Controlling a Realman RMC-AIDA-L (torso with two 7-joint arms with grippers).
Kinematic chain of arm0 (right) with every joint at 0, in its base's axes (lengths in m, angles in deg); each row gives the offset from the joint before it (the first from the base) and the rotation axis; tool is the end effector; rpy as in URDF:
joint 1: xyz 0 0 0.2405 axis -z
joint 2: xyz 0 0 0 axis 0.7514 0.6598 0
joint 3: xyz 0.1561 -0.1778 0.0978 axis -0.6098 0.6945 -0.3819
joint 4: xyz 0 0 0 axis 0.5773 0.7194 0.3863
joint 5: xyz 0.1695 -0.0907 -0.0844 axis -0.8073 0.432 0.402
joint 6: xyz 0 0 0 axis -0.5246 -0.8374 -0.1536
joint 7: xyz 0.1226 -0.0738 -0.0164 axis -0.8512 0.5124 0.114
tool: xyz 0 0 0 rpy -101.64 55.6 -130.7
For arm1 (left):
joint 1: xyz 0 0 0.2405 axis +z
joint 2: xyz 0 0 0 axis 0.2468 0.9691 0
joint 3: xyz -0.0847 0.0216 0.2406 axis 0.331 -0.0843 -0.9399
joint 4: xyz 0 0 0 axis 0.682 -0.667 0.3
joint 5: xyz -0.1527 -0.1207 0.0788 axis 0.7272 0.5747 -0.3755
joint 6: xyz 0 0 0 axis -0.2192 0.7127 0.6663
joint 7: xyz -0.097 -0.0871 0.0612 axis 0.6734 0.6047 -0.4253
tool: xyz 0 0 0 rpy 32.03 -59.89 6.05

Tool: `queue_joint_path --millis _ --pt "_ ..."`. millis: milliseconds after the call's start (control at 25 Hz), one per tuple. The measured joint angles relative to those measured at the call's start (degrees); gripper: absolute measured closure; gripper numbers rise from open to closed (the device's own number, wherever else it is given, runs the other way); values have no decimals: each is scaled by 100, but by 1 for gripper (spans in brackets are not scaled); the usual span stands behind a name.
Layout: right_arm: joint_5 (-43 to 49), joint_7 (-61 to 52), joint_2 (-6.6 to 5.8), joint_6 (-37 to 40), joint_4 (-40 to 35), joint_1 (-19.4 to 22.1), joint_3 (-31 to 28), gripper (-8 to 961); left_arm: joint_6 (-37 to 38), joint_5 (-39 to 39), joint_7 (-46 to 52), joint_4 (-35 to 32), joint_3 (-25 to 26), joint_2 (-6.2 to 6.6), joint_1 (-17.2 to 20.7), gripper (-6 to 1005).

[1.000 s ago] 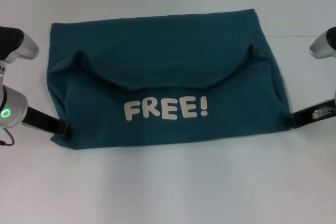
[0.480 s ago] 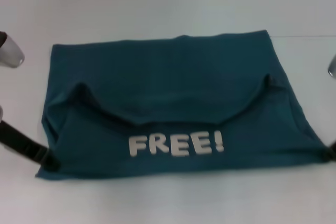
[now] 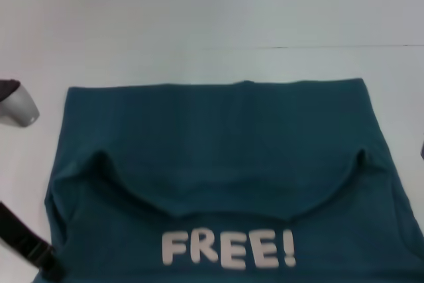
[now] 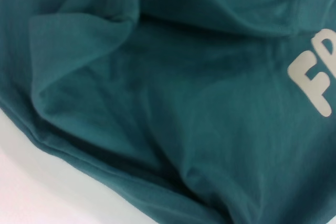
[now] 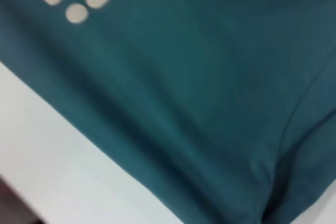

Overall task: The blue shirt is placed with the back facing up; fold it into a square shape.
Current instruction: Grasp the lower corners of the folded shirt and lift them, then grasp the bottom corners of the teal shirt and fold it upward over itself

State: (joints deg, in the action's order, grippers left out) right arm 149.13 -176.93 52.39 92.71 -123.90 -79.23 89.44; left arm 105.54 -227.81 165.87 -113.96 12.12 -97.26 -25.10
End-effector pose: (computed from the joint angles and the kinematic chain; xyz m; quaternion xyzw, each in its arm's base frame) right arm 0.2640 0.2965 0.0426 -0.8524 0.4156 -0.3103 0.0663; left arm -0.2674 0.3161 0.0442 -0.8289 -0.5104 0.2285 0.0170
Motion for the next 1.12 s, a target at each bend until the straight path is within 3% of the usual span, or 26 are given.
queue_joint_path --millis 320,600,800,1120 --pt "225 -211 9 350 10 332 676 888 650 -66 68 112 -377 -100 99 947" --pt "-350 111 -15 318 101 421 538 889 510 -22 23 -60 -303 -224 227 947" --pt "-244 375 -149 357 48 424 -3 889 628 97 -170 -695 296 -213 329 948" --pt "-690 777 -393 356 -230 86 -1582 890 590 752 -343 -1026 1057 -55 187 948"
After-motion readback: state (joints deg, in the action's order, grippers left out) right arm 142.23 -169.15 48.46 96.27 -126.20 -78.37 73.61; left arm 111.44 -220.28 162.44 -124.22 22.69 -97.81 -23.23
